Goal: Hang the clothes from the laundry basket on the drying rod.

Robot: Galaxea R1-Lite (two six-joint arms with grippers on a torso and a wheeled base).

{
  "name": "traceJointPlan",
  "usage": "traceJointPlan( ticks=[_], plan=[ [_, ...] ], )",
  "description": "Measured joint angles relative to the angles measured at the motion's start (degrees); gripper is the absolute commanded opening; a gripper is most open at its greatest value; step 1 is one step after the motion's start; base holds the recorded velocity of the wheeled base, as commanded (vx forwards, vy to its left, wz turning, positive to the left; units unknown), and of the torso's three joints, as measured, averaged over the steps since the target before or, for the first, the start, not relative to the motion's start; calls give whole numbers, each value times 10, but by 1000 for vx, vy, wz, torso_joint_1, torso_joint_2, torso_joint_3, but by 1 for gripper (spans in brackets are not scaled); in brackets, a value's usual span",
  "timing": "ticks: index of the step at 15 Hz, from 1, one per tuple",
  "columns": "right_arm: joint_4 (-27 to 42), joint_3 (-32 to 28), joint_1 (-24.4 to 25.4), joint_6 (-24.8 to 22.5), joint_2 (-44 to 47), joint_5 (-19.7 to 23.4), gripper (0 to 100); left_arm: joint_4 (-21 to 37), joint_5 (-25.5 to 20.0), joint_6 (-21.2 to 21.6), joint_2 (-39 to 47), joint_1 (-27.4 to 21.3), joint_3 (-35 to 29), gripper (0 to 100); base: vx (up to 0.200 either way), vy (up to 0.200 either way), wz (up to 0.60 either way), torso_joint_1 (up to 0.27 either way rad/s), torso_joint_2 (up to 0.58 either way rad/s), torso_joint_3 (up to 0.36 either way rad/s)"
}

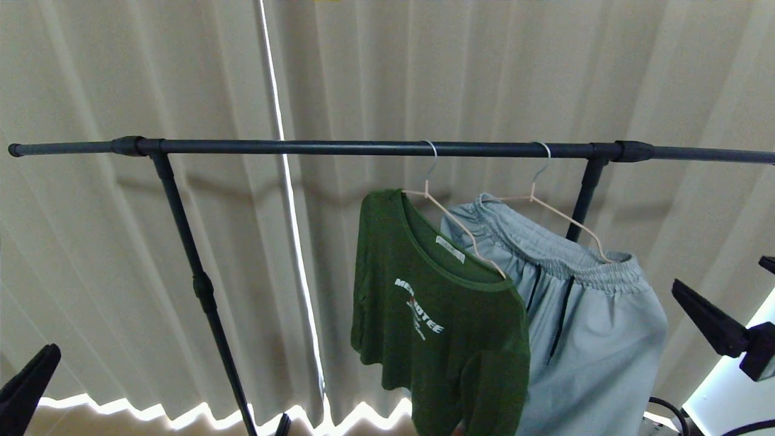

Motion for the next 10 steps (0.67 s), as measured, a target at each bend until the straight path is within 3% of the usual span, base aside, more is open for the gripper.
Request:
traceJointPlan(
  ticks=[3, 6, 10],
  plan=[
    [127, 16, -43, 0, -85, 0, 100, 72, 0, 1, -57, 1, 6, 100, 0, 0, 0, 0, 0, 0],
    [291, 15, -83, 0, -188, -1, 100, 182, 0, 4, -138, 1, 4, 100, 0, 0, 0, 0, 0, 0],
    [395, 12, -109, 0, -307, -1, 100, 246, -3, 8, -233, -6, 10, 100, 0, 0, 0, 0, 0, 0]
  ],
)
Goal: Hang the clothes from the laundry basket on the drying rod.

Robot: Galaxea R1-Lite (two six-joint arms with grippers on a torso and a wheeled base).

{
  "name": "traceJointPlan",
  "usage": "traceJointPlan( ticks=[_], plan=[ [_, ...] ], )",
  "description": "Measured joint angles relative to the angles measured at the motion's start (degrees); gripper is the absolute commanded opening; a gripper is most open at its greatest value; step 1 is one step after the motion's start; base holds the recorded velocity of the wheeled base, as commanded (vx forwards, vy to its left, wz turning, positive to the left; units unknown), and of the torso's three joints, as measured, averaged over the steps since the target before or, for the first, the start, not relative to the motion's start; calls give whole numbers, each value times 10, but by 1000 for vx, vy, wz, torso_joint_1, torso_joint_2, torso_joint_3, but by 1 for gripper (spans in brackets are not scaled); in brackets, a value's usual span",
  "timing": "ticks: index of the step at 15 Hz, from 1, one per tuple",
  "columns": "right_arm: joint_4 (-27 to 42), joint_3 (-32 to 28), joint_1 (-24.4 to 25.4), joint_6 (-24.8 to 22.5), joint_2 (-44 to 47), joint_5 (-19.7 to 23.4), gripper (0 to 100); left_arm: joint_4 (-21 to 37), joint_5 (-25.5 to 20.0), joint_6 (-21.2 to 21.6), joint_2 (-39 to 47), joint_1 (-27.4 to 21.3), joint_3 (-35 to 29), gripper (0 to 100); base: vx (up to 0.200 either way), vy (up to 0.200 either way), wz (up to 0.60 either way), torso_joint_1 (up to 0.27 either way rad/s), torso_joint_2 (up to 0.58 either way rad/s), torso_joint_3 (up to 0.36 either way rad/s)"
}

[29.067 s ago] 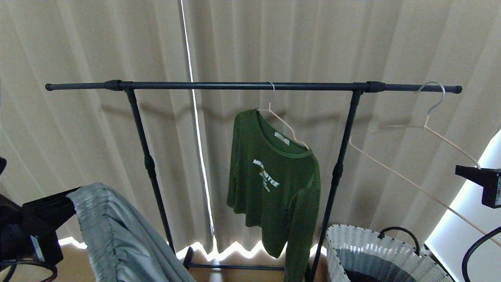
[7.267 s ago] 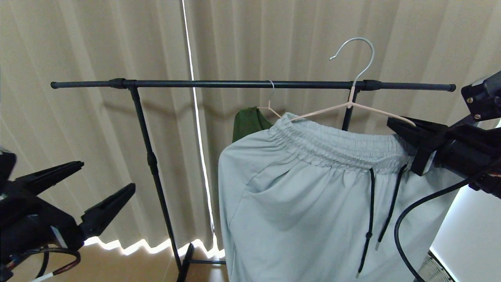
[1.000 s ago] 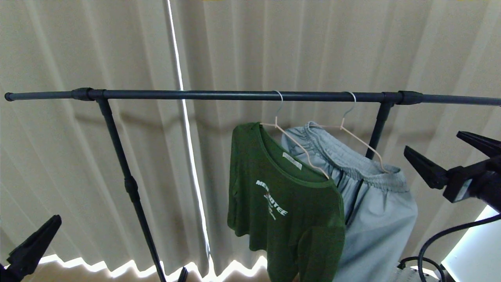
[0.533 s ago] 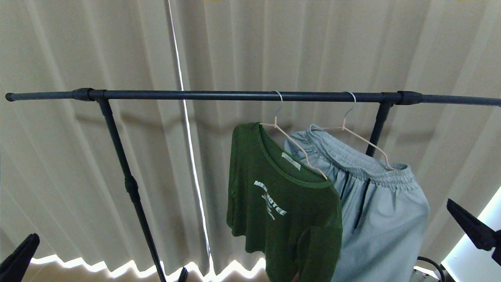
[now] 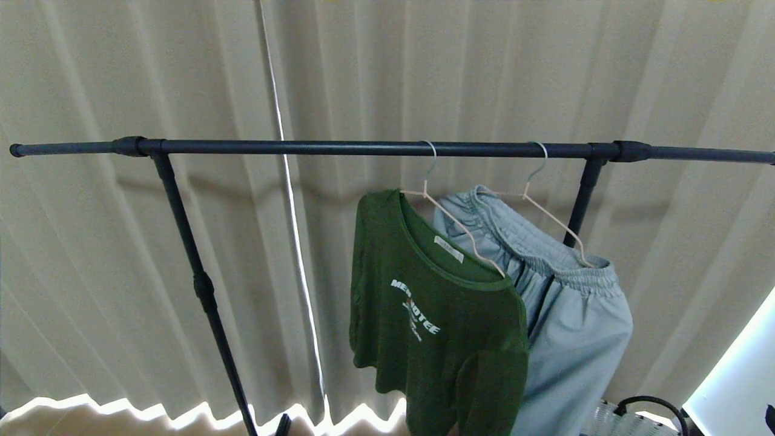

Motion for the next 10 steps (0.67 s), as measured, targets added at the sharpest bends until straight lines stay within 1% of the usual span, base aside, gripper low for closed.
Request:
traceJointPlan(
  ticks=[1, 2, 3, 6, 8, 9, 10],
  plan=[
    [16, 0, -1, 0, -30, 1, 100, 9, -1, 17, -22, -7, 7, 100, 0, 0, 0, 0, 0, 0],
    [31, 0, -1, 0, -56, 2, 100, 13, -3, 25, -37, -13, 12, 100, 0, 0, 0, 0, 0, 0],
    [50, 0, -1, 0, -83, 3, 100, 15, -6, 27, -47, -17, 15, 100, 0, 0, 0, 0, 0, 0],
    [97, -1, 12, -1, -156, 5, 100, 16, -42, 29, -63, -24, 30, 100, 0, 0, 0, 0, 0, 0],
    [101, 2, 27, 0, -186, 8, 100, 17, -45, 29, -66, -25, 33, 100, 0, 0, 0, 0, 0, 0],
    [101, 3, 30, 0, -194, 16, 100, 17, -48, 29, -67, -26, 33, 100, 0, 0, 0, 0, 0, 0],
    [99, 5, 31, 1, -200, 35, 100, 20, -59, 29, -68, -30, 34, 100, 0, 0, 0, 0, 0, 0]
  ],
)
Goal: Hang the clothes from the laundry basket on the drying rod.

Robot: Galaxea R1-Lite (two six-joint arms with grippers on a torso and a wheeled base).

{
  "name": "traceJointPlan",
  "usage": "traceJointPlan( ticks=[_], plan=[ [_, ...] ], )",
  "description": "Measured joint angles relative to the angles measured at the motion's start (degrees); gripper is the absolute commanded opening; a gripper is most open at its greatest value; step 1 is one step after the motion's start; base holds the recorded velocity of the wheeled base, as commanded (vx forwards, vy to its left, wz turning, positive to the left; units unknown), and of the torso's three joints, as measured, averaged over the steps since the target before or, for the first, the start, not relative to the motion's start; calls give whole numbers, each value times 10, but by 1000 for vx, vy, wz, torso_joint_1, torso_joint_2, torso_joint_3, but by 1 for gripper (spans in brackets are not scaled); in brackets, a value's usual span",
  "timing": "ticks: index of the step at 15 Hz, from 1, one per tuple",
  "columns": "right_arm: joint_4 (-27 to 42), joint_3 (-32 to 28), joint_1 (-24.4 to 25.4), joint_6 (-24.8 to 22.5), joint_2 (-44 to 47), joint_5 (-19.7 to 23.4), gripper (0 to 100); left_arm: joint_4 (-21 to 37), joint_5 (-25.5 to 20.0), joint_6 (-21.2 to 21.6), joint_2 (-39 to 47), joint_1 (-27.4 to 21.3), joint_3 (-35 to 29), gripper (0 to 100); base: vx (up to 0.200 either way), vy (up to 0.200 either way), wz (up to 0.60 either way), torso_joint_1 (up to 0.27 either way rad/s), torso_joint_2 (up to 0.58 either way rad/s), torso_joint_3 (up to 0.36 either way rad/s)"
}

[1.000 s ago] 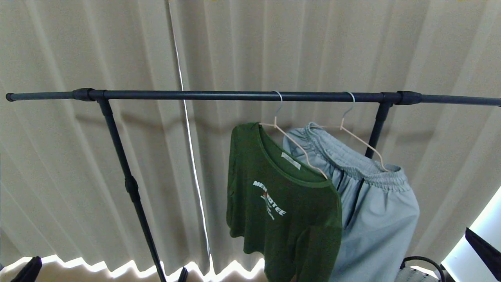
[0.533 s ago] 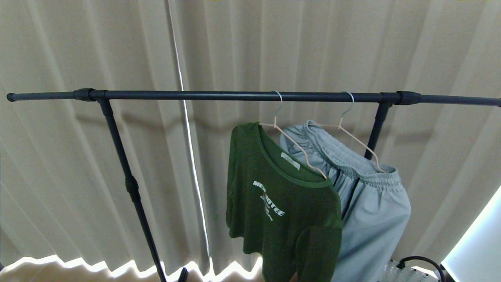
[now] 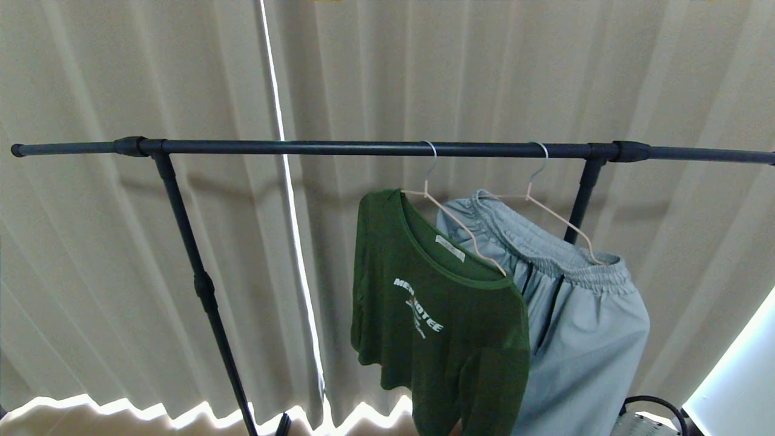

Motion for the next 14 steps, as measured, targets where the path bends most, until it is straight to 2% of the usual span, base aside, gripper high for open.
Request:
traceJointPlan(
  ticks=[3, 5, 6, 9, 10, 11, 14],
  plan=[
    [-20, 30, 2, 2, -8, 23, 100, 13, -13, -7, -1, -17, 1, 100, 0, 0, 0, 0, 0, 0],
    [-90, 74, 2, 13, -10, 29, 100, 12, -12, -20, -1, -20, 1, 100, 0, 0, 0, 0, 0, 0],
    [-111, 90, 3, 38, -10, 39, 100, 11, -10, -29, -1, -20, 1, 100, 0, 0, 0, 0, 0, 0],
    [-89, 106, -23, 95, -27, 78, 100, 10, -9, -72, -2, -21, 1, 100, 0, 0, 0, 0, 0, 0],
    [-86, 107, -32, 107, -38, 65, 100, 10, -8, -76, -3, -20, 1, 100, 0, 0, 0, 0, 0, 0],
    [-84, 107, -38, 111, -46, 35, 100, 10, -8, -77, -3, -20, 1, 100, 0, 0, 0, 0, 0, 0],
    [-79, 108, -44, 116, -57, 32, 100, 9, -8, -77, -3, -20, 1, 100, 0, 0, 0, 0, 0, 0]
  ],
)
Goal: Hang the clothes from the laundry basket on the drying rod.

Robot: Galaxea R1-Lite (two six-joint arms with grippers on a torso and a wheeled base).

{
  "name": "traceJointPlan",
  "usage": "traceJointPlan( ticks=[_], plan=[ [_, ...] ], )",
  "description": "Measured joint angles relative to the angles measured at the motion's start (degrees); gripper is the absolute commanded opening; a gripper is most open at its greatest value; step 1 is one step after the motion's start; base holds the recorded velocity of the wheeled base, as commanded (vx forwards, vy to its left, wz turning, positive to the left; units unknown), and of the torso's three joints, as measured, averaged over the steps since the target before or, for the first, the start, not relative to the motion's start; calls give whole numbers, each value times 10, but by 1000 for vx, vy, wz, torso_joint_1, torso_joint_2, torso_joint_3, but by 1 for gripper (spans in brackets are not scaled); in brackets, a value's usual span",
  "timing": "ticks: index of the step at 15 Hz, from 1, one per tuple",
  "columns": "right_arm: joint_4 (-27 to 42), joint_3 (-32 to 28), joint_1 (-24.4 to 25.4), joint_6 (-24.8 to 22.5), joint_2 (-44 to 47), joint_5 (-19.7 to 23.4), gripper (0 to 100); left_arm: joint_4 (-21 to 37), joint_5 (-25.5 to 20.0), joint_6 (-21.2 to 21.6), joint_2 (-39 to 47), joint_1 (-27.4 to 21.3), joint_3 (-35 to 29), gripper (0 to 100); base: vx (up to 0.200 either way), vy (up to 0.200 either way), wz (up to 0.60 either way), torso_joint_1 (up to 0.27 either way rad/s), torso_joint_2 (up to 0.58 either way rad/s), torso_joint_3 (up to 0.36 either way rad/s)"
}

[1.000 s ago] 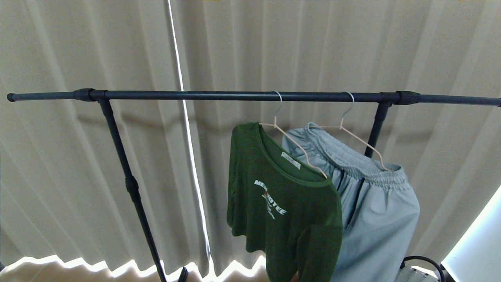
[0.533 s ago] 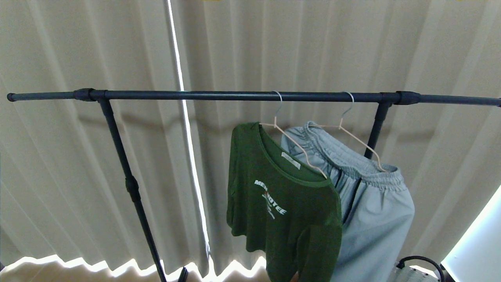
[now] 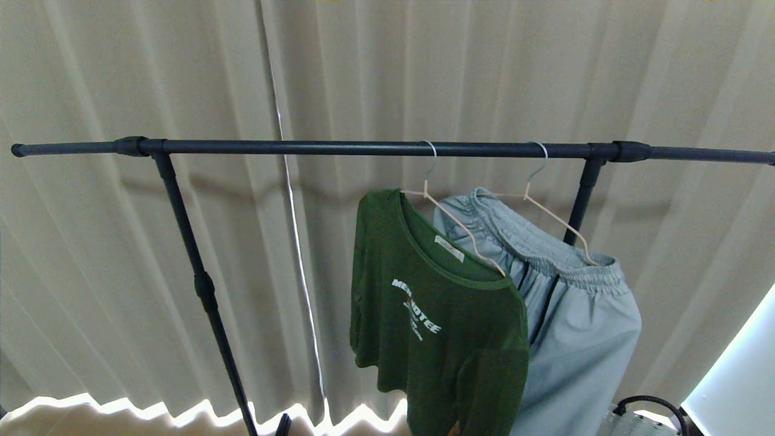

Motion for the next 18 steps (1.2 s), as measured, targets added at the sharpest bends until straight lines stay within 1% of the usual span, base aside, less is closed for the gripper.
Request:
traceJointPlan(
  ticks=[2, 9, 10, 12, 13, 18],
  plan=[
    [-2, 0, 0, 10, -2, 0, 100, 0, 0, 0, 0, 0, 0, 100, 0, 0, 0, 0, 0, 0],
    [-3, 0, -1, 10, -3, 0, 100, 0, 0, -1, 0, -3, 0, 100, 0, 0, 0, 0, 0, 0],
    [-3, 0, 0, 10, -3, 0, 100, 0, 0, -2, 0, -10, 0, 100, 0, 0, 0, 0, 0, 0],
    [-2, 0, -1, 9, -3, 0, 100, 0, 0, 1, -5, -66, 0, 100, 0, 0, 0, 0, 0, 0],
    [-2, 0, -1, 8, -3, 0, 100, 0, 0, 3, -12, -84, 0, 100, 0, 0, 0, 0, 0, 0],
    [-2, 0, -1, 9, -3, 0, 100, 1, 0, 0, -46, -84, 0, 100, 0, 0, 0, 0, 0, 0]
  ],
)
